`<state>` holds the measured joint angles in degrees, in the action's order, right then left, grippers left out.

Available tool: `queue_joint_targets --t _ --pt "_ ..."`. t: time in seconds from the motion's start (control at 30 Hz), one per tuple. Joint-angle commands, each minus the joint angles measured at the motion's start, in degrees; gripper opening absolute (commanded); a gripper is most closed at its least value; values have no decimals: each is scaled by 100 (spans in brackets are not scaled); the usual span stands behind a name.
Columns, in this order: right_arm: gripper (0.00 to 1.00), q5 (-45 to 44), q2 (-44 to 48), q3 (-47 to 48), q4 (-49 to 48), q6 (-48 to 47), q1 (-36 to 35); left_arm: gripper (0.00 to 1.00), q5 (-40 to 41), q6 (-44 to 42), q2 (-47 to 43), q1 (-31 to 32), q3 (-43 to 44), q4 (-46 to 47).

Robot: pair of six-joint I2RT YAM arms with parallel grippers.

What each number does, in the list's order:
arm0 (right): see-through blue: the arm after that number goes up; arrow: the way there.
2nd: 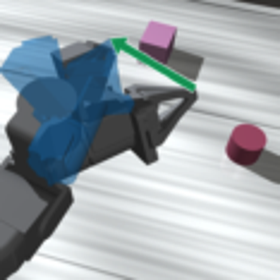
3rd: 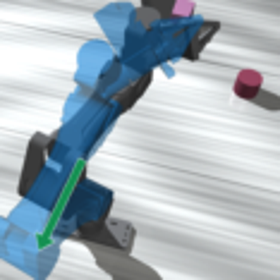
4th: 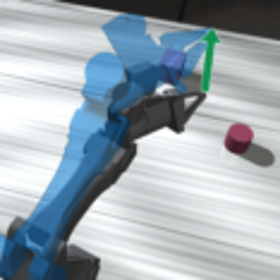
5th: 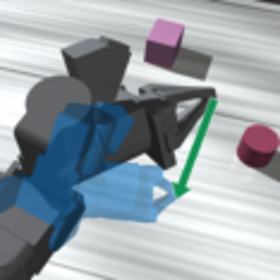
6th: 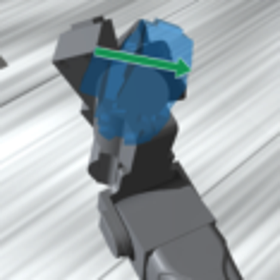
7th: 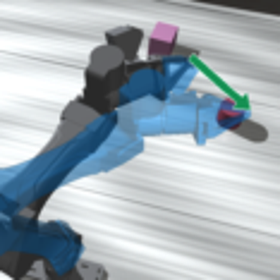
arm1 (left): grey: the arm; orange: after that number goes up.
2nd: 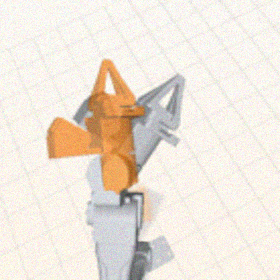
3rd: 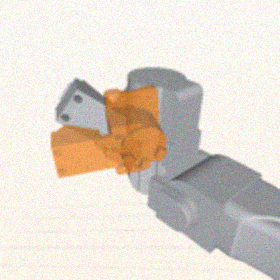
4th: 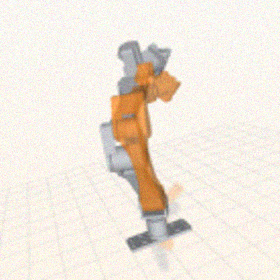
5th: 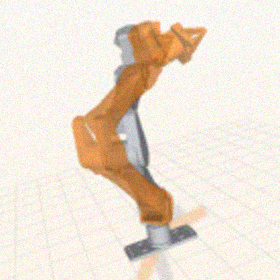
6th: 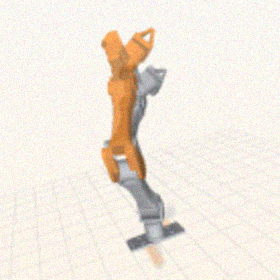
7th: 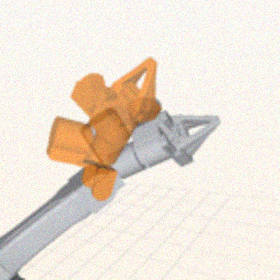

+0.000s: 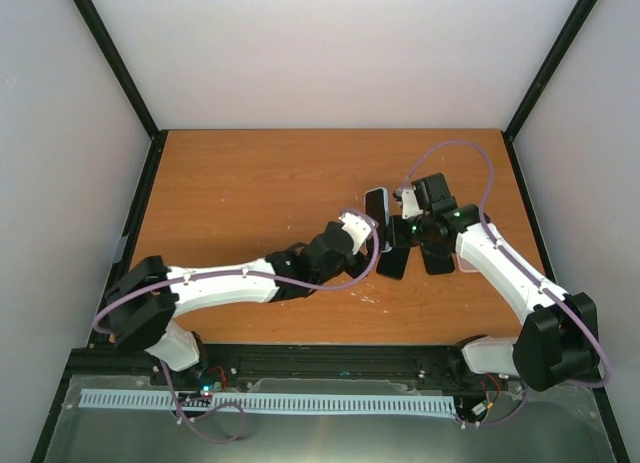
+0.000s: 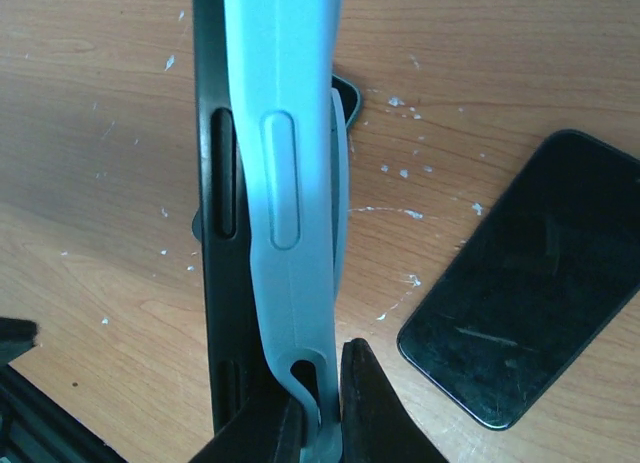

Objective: Take the phone out of the phone case
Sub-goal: Remove the phone case from the phone.

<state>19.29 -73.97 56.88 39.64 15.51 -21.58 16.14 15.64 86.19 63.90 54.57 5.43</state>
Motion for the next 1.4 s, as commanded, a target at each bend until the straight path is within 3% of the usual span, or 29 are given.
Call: queue_joint_targets --t 0.0,0.43,0.7,1.03,1.1,1.2,1.37 --pt "3 399 -39 284 -22 253 214 68 542 -285 523 79 511 338" --pt "3 966 -16 90 -136 458 624 66 404 -435 1305 82 840 630" --pt "3 1177 183 -134 -236 490 643 60 1115 -413 1492 85 999 496" --pt "3 1797 54 -56 -42 598 750 51 2274 -1268 1822 338 1070 642" --pt "3 1872 17 14 51 613 751 53 2367 -1383 1828 352 1008 755" --pt "3 1986 -38 97 134 635 747 65 2621 -1475 1918 356 1044 726" --pt "3 2106 -21 38 109 683 921 62 2688 -1743 1928 358 958 867"
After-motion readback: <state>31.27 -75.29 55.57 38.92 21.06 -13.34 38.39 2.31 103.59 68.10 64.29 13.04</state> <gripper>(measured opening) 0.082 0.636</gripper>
